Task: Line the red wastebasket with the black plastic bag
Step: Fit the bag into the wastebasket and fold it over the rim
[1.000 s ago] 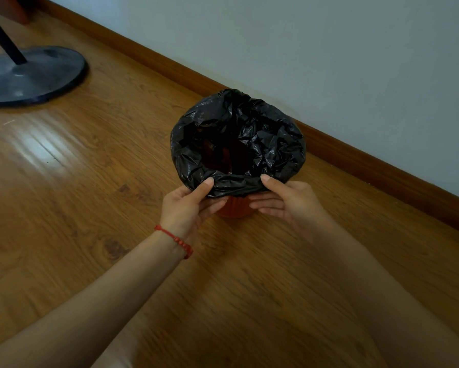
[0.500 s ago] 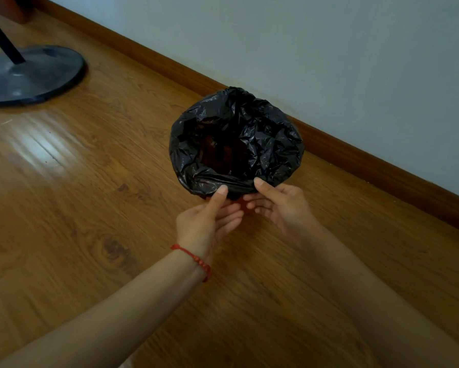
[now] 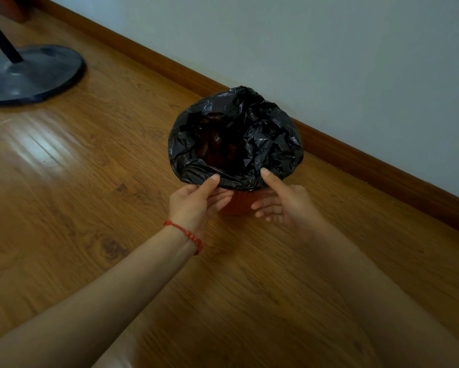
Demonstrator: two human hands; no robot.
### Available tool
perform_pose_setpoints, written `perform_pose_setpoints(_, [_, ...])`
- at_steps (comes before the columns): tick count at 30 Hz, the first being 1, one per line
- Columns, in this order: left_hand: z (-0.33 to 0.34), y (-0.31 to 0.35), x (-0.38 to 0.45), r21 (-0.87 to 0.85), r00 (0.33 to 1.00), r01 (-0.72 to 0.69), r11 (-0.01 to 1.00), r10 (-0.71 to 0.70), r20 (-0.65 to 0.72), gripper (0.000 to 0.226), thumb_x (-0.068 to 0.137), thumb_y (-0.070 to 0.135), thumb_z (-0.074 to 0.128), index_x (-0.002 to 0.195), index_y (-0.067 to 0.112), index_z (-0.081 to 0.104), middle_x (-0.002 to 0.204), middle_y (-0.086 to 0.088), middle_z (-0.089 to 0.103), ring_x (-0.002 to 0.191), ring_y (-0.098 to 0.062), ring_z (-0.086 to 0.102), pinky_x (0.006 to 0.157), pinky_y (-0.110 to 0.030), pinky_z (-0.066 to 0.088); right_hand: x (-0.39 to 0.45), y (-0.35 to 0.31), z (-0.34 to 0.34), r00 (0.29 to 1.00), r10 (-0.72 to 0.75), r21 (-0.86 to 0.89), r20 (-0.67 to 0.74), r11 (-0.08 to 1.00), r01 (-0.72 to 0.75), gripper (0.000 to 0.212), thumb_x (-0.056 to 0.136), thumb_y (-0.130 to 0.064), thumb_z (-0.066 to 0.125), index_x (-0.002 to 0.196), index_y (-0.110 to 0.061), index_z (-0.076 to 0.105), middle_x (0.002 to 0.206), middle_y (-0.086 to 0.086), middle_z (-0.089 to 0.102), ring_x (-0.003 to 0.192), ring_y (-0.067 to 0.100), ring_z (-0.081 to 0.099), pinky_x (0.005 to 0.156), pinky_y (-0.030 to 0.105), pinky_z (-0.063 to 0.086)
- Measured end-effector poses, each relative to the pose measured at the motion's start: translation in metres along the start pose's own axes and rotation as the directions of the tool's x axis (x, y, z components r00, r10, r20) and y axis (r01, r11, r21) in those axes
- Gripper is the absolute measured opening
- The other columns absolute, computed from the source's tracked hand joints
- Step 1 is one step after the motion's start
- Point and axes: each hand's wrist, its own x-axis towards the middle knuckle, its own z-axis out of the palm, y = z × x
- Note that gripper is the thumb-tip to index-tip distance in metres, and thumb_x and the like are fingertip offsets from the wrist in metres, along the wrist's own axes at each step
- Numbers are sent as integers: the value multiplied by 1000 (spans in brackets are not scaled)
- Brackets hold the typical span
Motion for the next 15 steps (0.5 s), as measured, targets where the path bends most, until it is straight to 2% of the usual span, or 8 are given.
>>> perform_pose_setpoints(2, [-3,1,2,12,1000,-5,1000,5,7,21,85,10,59,96,-7,57,75,-17,65,56,-15,68,60,-24,57,2,-1,-5,1000,-5,9,-9,1000,5,46,80,-49,58,87,-4,63,71,11,70,56,17,63,55,26,47])
perform_pose_setpoints(5, [-6,2,6,39,1000,-6,999,6,15,14,85,10,59,86,-4,57,72,-16,64,54,-14,68,60,-25,57,3,-1,-7,996,-87,39,13,995,87,34,84,-40,58,89,-6,62,77,11,70,62,16,65,59,25,50])
perform_pose_setpoints(8, [-7,4,8,45,1000,-13,999,12,12,12,84,10,60,81,-2,58,64,-12,66,54,-15,67,60,-25,57,4,0,-5,983,-179,95,36,980,175,23,88,-28,55,88,-7,63,73,9,70,62,16,65,61,24,52])
perform_pose_setpoints(11, [-8,4,7,14,1000,-12,1000,12,-22,15,83,13,62,80,0,58,55,-6,67,54,-14,67,63,-26,57,4,2,-2,976,-207,159,68,968,194,20,89,-24,54,85,-6,63,69,7,69,61,14,65,61,23,52])
perform_pose_setpoints(15, [-4,-5,-3,1,998,38,999,-38,-51,29,81,26,64,88,-2,60,73,-14,70,60,-17,70,62,-26,59,3,7,3,966,-235,182,107,960,213,22,89,-23,51,84,-5,63,70,9,68,60,15,64,59,22,52])
